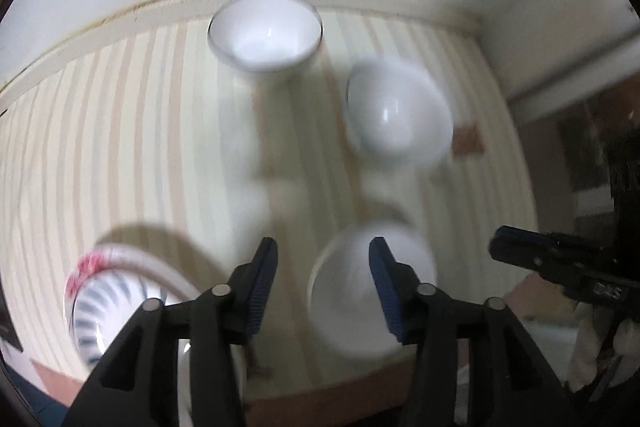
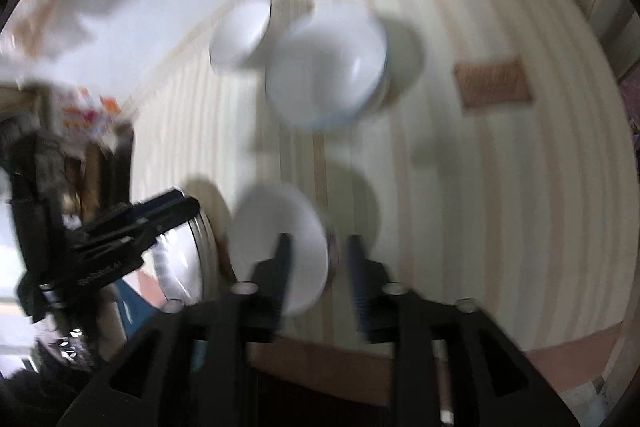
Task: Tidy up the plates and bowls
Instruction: 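Lift the plain white bowl with both tools and carry it toward the blue-dotted bowl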
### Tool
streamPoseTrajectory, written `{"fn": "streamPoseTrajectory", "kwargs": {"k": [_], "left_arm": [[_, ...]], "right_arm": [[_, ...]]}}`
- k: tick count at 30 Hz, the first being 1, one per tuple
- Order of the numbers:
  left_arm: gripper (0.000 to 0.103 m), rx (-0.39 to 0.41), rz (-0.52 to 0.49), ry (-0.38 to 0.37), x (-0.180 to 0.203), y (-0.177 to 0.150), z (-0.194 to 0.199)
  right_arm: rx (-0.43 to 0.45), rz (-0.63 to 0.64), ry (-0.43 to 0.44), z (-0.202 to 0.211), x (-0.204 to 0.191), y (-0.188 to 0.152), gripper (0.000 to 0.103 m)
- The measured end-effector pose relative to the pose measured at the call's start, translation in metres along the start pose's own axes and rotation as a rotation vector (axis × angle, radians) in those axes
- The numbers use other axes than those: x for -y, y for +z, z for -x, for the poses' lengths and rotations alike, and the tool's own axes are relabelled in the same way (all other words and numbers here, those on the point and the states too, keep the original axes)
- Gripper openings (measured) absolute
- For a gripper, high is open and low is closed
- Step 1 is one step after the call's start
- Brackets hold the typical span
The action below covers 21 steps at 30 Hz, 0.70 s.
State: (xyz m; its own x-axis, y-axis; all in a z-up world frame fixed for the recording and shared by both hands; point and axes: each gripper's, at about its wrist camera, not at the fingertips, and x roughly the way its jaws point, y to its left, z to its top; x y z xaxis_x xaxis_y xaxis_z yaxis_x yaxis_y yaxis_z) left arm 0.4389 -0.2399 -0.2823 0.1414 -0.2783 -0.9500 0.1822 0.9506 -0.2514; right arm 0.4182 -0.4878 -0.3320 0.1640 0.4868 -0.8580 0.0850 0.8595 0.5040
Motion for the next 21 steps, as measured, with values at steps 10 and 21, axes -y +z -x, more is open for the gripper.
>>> {"fn": "streamPoseTrajectory", "kwargs": {"k": [10, 21], "left_arm": [[0.044, -0.104, 0.061, -0.066, 0.008, 0.09, -0.088], [0.022, -0.113, 0.026, -0.064, 0.032, 0.1, -0.11]], "right_arm": [[0.039, -0.046, -0.097, -0.05, 0.027, 0.1, 0.039], [0.025, 0.012, -0.18, -0.076, 0.031, 0.102, 0.014]]}}
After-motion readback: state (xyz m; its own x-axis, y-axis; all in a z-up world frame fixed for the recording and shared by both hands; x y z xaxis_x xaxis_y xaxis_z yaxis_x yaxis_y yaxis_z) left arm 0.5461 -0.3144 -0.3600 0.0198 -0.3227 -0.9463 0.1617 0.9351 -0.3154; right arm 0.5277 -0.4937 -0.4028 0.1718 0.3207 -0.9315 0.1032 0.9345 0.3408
